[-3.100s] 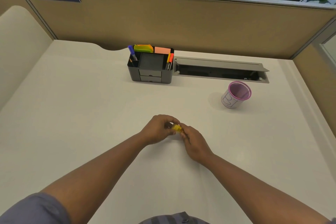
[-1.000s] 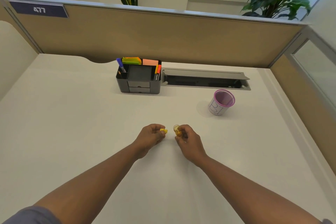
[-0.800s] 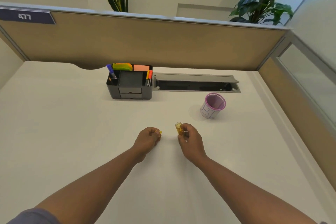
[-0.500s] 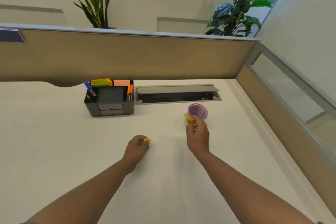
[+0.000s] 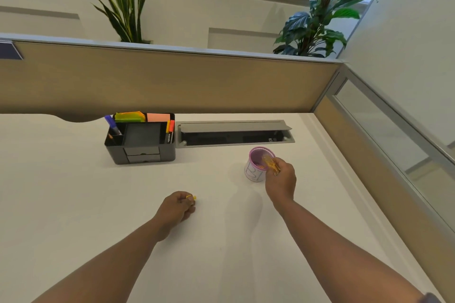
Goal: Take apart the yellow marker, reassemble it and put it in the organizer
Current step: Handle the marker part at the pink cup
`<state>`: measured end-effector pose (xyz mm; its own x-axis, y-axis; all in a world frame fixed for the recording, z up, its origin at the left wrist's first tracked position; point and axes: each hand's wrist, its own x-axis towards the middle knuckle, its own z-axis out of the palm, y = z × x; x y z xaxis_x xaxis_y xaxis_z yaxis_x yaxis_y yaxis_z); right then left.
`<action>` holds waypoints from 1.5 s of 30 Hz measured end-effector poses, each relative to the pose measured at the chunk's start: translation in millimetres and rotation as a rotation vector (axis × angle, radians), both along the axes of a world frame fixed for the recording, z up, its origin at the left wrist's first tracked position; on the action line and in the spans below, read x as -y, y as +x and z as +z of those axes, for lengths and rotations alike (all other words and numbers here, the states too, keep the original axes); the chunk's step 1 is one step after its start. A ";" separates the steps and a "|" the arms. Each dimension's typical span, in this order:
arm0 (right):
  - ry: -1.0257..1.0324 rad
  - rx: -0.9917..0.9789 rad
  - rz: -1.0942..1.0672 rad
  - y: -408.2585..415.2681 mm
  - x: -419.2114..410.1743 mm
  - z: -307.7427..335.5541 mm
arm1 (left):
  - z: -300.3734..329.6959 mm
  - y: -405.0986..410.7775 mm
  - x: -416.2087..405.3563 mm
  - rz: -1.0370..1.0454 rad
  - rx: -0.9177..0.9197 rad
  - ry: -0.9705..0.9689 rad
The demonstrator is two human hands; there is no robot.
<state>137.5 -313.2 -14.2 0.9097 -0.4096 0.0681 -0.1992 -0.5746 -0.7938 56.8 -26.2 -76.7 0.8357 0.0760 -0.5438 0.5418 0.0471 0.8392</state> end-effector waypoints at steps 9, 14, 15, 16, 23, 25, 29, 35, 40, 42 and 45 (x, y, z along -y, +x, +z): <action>-0.052 -0.016 0.016 6.2 0.0 0.1 | -1.1 -2.1 -1.6 0.013 -0.006 -0.027; -0.060 -0.024 0.015 8.9 2.1 1.0 | 0.8 -3.4 -0.7 0.015 -0.001 -0.034; -0.060 -0.024 0.019 9.1 2.1 1.1 | 1.4 -3.6 -0.9 0.015 -0.002 -0.035; -0.062 -0.023 0.022 9.3 2.1 0.8 | 1.8 -3.8 -1.1 0.015 -0.002 -0.036; -0.067 -0.026 0.022 10.1 1.1 0.7 | 4.4 -4.4 0.1 0.021 0.001 -0.034; -0.067 -0.024 0.020 10.3 0.9 1.1 | 4.8 -4.2 0.3 0.019 -0.001 -0.032; -0.057 -0.016 0.028 10.9 0.9 2.1 | 5.1 -3.3 0.6 0.022 -0.007 -0.029; -0.063 0.000 0.039 11.7 0.5 5.4 | 5.4 -4.3 0.3 0.020 -0.009 -0.026; -0.029 0.027 0.028 14.0 -0.1 10.8 | 6.2 -4.0 0.4 0.020 -0.006 -0.026; 0.001 0.029 0.018 15.9 -0.9 14.0 | 5.2 -4.2 0.2 0.019 -0.003 -0.032; 0.059 0.056 0.020 20.4 -0.8 19.2 | 3.8 -4.6 -0.2 0.021 0.001 -0.038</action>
<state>157.8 -312.4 5.0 0.9130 -0.3966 0.0959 -0.1424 -0.5300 -0.8360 52.1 -26.0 -72.9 0.8350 0.0724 -0.5455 0.5391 0.0904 0.8373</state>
